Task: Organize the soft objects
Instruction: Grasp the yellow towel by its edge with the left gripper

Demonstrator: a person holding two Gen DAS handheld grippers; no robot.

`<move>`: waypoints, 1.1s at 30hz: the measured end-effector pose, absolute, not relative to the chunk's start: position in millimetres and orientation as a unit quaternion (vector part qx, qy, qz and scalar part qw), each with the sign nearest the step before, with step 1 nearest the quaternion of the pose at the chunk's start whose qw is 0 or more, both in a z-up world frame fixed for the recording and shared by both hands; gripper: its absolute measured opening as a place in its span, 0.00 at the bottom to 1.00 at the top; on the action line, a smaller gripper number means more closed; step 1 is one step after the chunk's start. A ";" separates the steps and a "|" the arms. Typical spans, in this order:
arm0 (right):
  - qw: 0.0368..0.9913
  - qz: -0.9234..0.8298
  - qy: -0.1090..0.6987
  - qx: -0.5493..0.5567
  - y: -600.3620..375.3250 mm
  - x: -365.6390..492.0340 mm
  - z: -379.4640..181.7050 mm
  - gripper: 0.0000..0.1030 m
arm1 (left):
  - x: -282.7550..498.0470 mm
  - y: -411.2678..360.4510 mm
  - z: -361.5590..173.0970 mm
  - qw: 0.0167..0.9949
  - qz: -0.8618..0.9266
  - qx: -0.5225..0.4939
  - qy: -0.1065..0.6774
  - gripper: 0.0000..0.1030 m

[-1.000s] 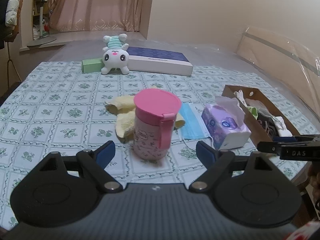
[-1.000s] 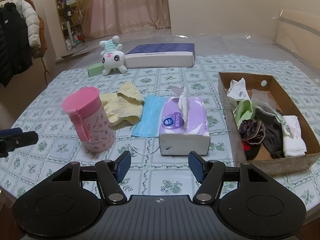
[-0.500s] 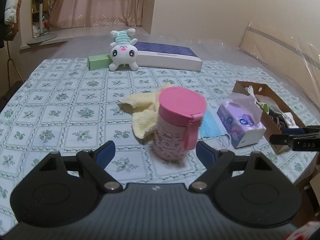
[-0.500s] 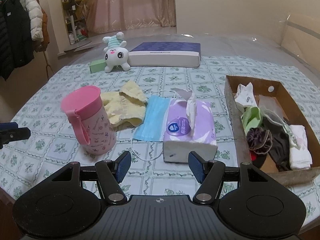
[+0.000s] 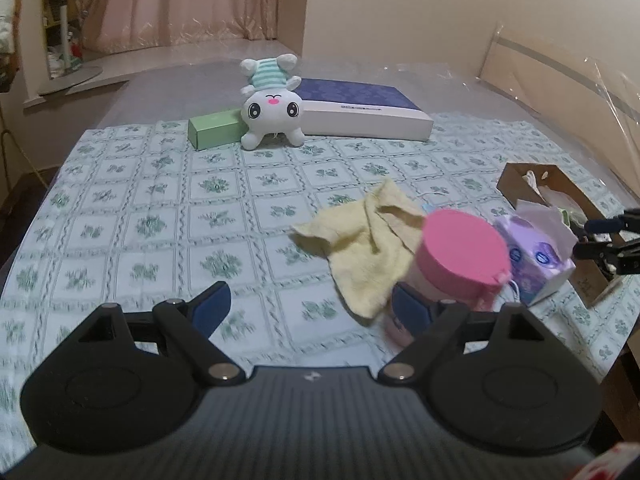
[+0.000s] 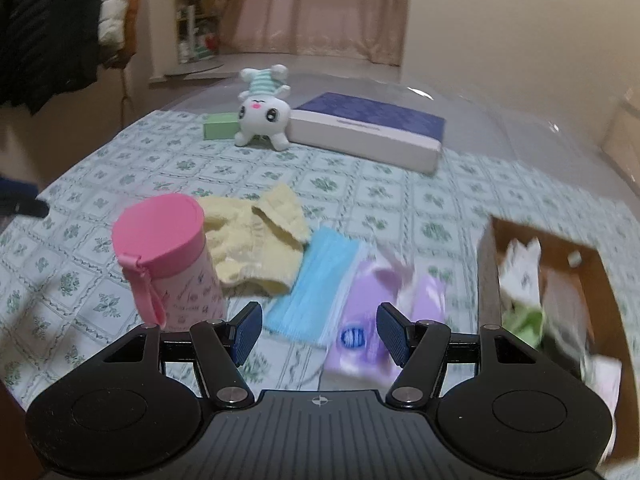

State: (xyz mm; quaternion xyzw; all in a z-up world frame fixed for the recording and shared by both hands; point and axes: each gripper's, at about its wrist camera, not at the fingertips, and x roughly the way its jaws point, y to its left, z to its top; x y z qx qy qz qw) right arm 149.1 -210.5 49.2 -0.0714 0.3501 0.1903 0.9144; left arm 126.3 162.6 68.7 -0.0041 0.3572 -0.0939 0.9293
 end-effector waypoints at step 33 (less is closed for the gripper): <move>0.819 0.318 0.414 -0.238 -165.1 329.1 -21.2 0.62 | 397.1 65.1 -38.6 0.798 -0.316 0.089 0.505 0.84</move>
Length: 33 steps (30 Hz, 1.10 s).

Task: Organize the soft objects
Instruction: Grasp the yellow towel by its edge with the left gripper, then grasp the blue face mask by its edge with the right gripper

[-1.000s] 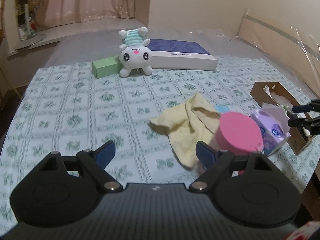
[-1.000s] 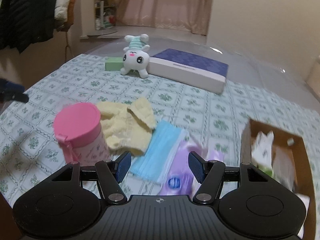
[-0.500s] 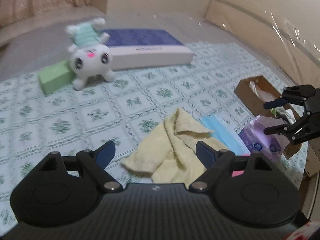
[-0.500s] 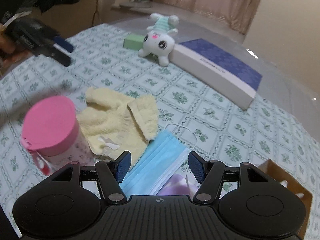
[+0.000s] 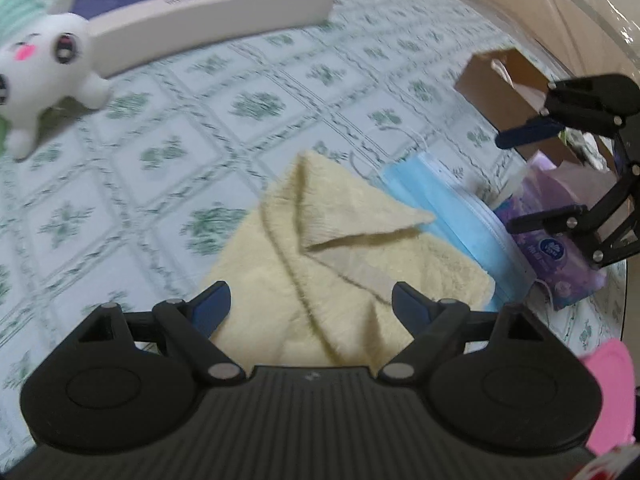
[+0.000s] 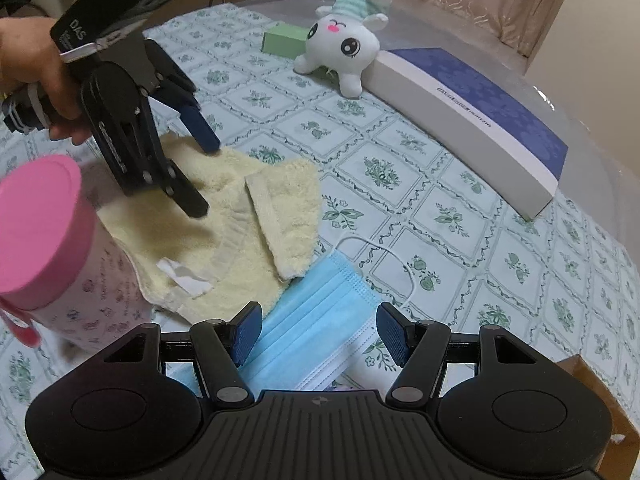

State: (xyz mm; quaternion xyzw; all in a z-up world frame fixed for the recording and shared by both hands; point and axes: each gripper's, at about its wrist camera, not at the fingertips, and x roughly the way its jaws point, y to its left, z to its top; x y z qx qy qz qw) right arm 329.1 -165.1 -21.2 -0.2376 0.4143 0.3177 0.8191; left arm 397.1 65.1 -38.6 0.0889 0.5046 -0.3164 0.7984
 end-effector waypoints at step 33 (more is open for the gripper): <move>0.789 0.311 0.482 -0.221 -139.1 351.9 -54.0 0.62 | 405.5 83.7 -14.7 0.846 -0.289 0.105 0.435 0.09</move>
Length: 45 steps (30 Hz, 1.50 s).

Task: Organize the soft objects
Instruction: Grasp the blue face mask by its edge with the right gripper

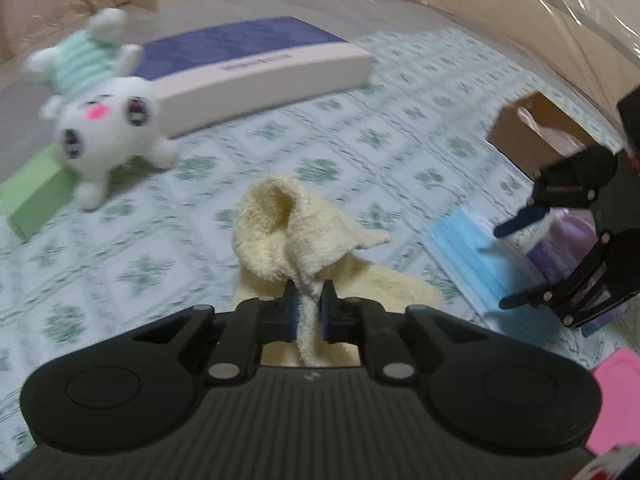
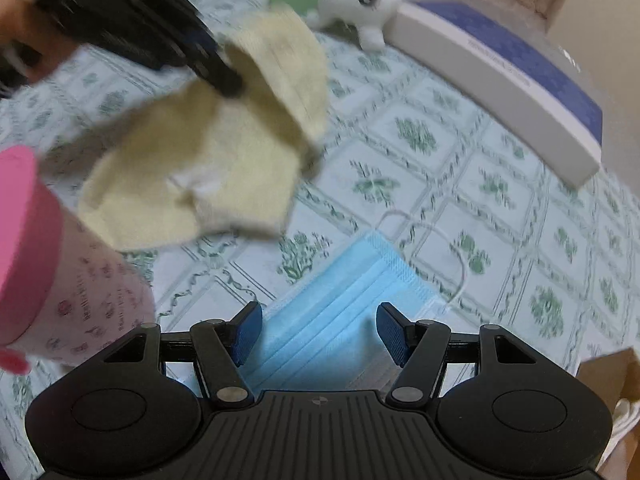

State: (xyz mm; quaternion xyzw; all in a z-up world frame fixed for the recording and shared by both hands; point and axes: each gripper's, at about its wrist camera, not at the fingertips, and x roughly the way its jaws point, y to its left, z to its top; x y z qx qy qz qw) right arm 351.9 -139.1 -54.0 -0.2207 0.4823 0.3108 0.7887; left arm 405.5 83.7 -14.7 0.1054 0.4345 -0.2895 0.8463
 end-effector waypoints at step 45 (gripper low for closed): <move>0.780 0.217 0.586 -0.037 -154.2 393.3 -74.9 0.87 | 383.4 136.2 -6.7 0.868 -0.252 0.062 0.423 0.09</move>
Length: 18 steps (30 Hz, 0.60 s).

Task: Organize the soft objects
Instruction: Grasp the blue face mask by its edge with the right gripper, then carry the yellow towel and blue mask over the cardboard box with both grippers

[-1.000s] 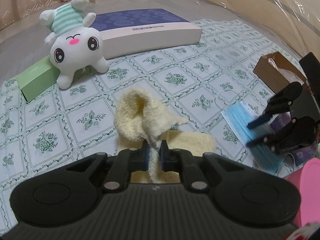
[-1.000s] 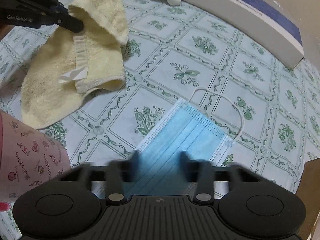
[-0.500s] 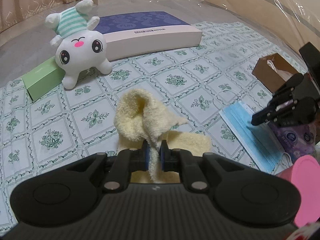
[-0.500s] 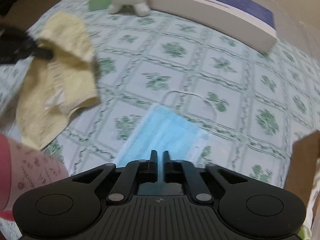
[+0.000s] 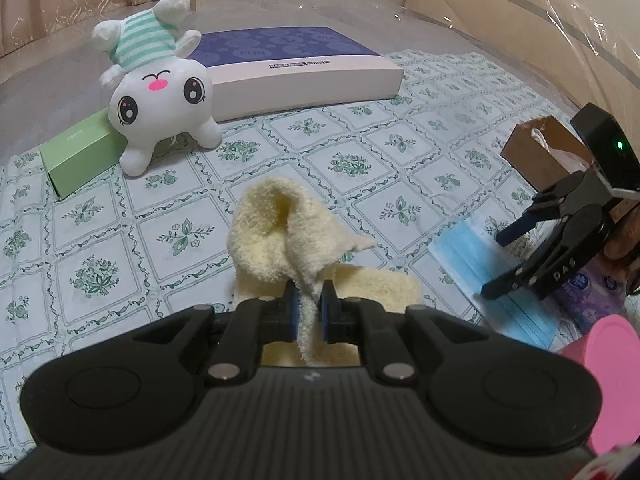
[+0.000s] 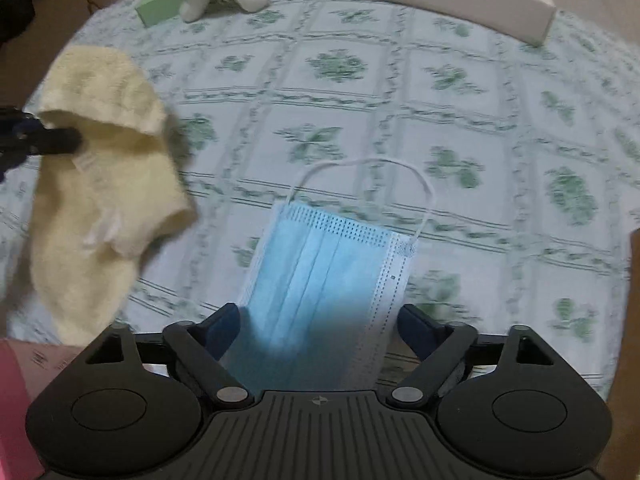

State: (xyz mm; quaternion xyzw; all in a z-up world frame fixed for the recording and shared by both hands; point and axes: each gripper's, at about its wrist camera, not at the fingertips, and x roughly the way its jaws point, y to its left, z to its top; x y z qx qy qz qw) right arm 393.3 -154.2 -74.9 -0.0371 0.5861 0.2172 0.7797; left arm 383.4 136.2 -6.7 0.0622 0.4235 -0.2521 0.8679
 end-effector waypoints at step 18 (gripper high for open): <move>0.800 0.232 0.536 -0.140 -137.5 370.3 -68.1 0.01 | 383.0 135.5 -6.7 0.869 -0.246 0.057 0.426 0.09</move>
